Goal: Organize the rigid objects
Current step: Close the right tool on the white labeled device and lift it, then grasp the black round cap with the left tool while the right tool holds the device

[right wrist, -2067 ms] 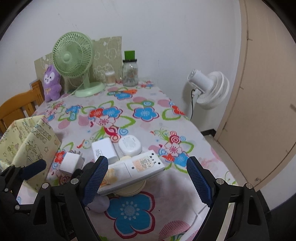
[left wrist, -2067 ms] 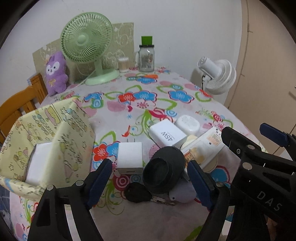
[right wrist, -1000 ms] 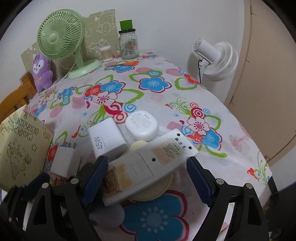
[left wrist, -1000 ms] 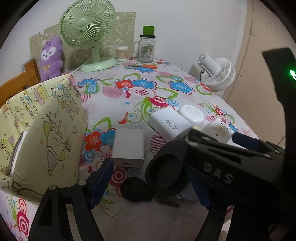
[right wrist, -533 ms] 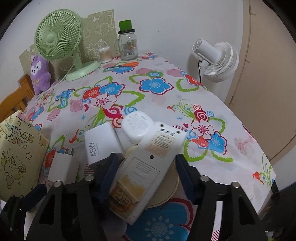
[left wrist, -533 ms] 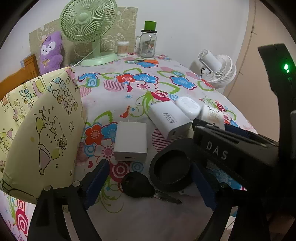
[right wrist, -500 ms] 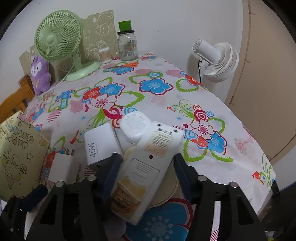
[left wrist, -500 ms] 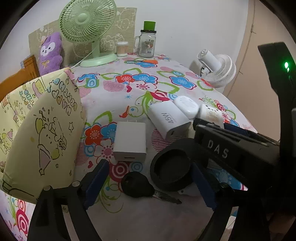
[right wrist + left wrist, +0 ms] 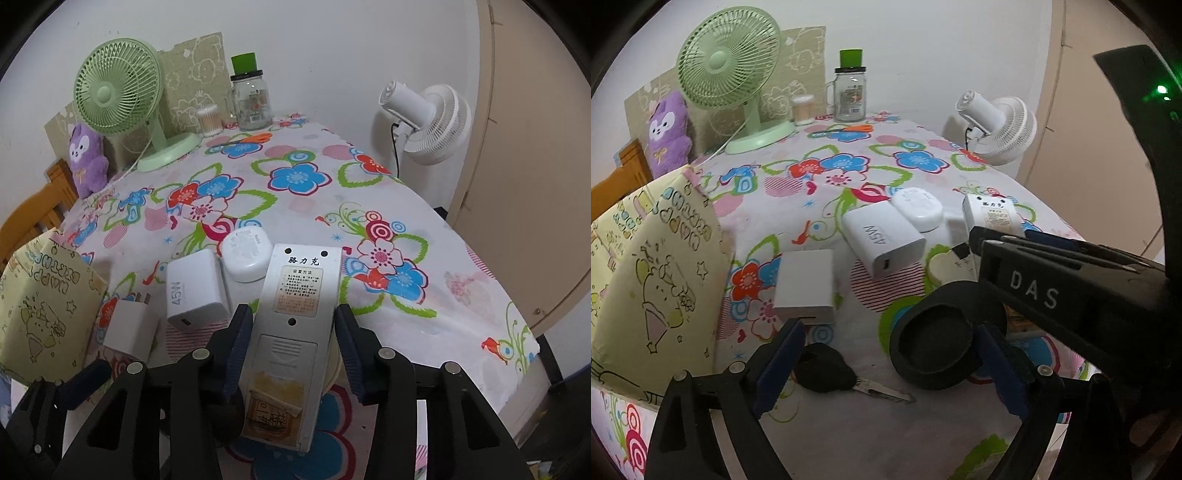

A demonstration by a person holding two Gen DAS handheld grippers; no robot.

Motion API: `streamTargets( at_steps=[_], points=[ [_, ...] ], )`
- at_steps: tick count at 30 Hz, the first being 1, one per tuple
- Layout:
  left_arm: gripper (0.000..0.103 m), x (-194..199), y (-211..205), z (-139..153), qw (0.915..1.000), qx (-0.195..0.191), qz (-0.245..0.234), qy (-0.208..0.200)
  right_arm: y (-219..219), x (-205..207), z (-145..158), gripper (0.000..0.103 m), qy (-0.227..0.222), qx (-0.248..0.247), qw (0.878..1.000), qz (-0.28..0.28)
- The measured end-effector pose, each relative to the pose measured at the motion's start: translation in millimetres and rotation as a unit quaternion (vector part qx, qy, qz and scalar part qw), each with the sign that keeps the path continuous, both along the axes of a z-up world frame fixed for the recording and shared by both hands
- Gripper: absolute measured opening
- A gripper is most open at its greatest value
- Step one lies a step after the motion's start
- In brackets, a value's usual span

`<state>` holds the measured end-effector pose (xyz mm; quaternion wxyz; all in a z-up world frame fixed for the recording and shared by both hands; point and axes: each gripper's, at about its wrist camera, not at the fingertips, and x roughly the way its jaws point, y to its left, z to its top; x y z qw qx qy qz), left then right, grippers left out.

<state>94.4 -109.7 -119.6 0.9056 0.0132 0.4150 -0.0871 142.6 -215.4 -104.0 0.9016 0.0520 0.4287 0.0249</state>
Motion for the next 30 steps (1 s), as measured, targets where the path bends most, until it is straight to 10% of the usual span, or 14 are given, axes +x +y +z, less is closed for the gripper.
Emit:
streamTargets(
  at_steps=[8, 17, 30],
  points=[
    [0.089, 2, -3, 1, 0.9999, -0.008, 0.005, -0.004, -4, 4, -8, 0.050, 0.011, 0.005, 1.000, 0.003],
    [0.014, 4, -7, 4, 0.9985, -0.041, -0.035, 0.008, -6, 6, -13, 0.052, 0.026, 0.018, 0.999, -0.007],
    [0.005, 3, 18, 3, 0.9991, -0.042, -0.001, 0.012, 6, -4, -8, 0.049, 0.020, 0.002, 1.000, 0.004]
  ],
)
